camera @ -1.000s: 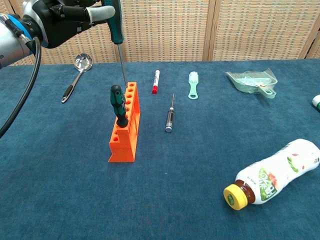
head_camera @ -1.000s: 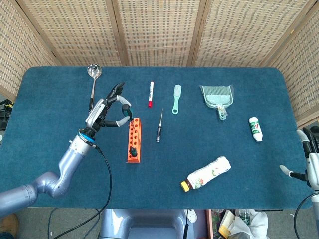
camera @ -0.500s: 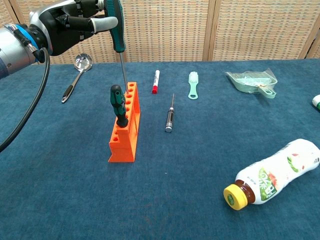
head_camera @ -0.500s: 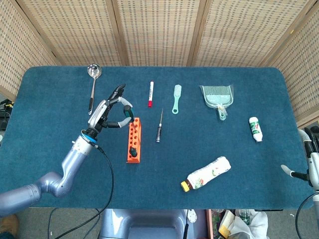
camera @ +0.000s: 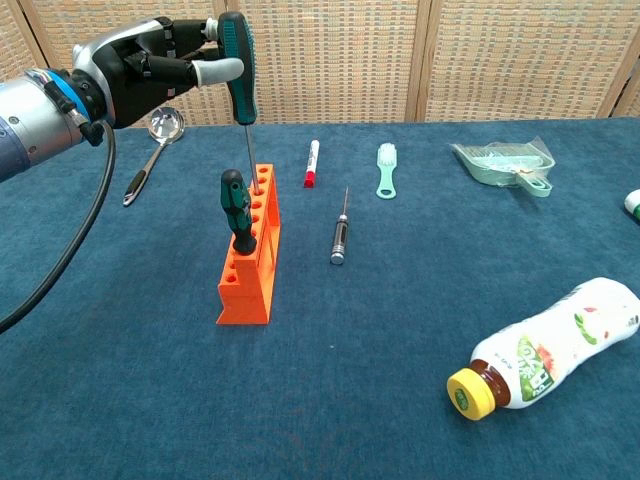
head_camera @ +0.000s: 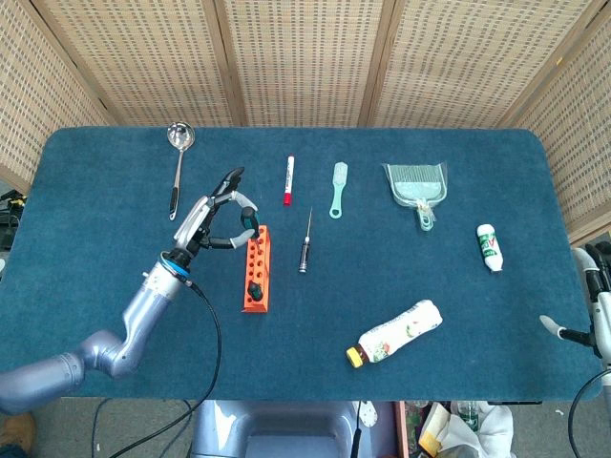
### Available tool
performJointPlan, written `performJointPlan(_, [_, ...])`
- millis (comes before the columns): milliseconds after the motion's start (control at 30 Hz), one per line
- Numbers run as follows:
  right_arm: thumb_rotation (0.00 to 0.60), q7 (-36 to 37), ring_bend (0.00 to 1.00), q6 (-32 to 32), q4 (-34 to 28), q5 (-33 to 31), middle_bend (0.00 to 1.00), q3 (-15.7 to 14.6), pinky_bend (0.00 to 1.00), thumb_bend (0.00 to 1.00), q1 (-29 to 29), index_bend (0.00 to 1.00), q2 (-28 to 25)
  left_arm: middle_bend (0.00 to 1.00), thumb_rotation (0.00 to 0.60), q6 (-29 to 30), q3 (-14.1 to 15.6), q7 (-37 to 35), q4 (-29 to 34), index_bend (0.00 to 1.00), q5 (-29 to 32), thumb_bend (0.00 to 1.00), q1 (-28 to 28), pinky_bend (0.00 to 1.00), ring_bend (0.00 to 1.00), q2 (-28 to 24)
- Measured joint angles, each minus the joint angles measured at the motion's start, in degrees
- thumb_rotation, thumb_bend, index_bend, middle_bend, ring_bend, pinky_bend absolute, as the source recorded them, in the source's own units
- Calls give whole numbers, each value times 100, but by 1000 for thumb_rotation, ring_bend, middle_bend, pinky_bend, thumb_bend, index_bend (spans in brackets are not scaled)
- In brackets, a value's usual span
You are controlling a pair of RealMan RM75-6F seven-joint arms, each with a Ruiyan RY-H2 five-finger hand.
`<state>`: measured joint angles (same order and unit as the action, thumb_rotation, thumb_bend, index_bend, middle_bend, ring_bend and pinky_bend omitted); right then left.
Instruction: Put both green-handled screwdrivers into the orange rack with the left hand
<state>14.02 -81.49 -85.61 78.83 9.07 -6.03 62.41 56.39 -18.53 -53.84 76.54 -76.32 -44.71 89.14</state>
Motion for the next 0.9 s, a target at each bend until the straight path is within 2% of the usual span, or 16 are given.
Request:
performJointPlan(567, [600,35,0,27,13,-5,0,1,0,0,-4,0,-7,0,600,-60,302,236,-704,676,-75,410,-10,0,0,560])
performJointPlan(900, [600,83,0,32,21,-4,0,2,0,0,0,0,-24,0,600,-82,351,351,-986,677,-83,413,-25,0,0,788])
